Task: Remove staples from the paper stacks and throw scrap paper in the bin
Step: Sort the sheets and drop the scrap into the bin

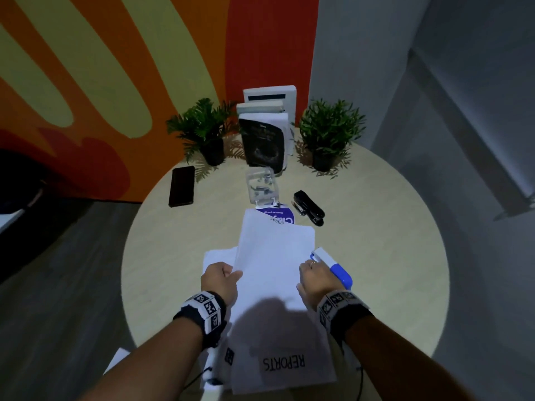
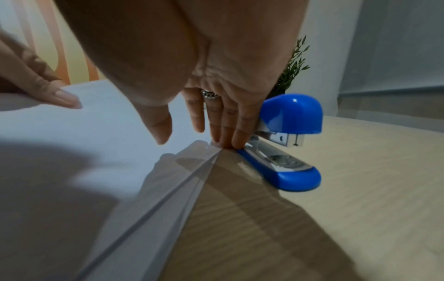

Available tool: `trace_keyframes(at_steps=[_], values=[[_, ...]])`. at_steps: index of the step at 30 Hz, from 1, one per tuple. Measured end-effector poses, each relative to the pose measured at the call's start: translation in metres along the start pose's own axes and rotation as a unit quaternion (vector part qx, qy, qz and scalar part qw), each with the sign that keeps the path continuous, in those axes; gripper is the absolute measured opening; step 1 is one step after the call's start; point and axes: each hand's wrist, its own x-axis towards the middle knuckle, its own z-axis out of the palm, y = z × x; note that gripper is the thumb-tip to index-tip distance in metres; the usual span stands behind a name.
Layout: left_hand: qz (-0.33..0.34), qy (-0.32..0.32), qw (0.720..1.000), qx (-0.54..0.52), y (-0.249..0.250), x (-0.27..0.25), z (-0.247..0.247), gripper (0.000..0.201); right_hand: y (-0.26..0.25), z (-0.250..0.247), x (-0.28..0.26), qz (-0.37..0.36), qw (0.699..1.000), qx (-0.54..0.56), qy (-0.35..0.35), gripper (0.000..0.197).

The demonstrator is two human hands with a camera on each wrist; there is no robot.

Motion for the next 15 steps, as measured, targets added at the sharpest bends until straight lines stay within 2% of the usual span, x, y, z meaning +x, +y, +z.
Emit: trace_keyframes(at_steps=[2, 4, 6, 10, 11, 12, 13, 14, 15], values=[[0.014, -0.016, 0.999, -0.035, -0.002, 0.006, -0.002, 0.034, 0.0, 0.003, 0.004, 0.019, 0.998, 0.06, 0.004, 0.037], [0.026, -0.04, 0.995, -0.088, -0.004, 0.01, -0.007, 0.032, 0.001, 0.003, 0.008, 0.079, 0.979, 0.183, 0.032, 0.046], [0.027, -0.068, 0.987, -0.146, -0.006, 0.012, -0.015, 0.028, 0.003, -0.001, 0.01, 0.129, 0.941, 0.309, 0.044, 0.059], [0.042, -0.133, 0.967, -0.215, 0.007, 0.009, -0.035, 0.028, -0.002, -0.018, 0.015, 0.15, 0.859, 0.475, 0.116, 0.073], [0.05, -0.145, 0.964, -0.216, 0.007, 0.011, -0.038, 0.028, -0.003, -0.022, 0.017, 0.167, 0.84, 0.5, 0.13, 0.069], [0.051, -0.161, 0.96, -0.222, 0.005, 0.015, -0.041, 0.025, -0.004, -0.027, 0.019, 0.179, 0.823, 0.519, 0.148, 0.051], [0.055, -0.181, 0.954, -0.232, 0.003, 0.021, -0.045, 0.019, -0.004, -0.032, 0.021, 0.189, 0.812, 0.528, 0.164, 0.021], [0.056, -0.202, 0.948, -0.24, 0.003, 0.025, -0.049, 0.018, -0.006, -0.039, 0.022, 0.188, 0.803, 0.534, 0.183, 0.01], [0.058, -0.211, 0.946, -0.24, 0.005, 0.029, -0.051, 0.022, -0.005, -0.042, 0.024, 0.185, 0.807, 0.528, 0.189, 0.029]])
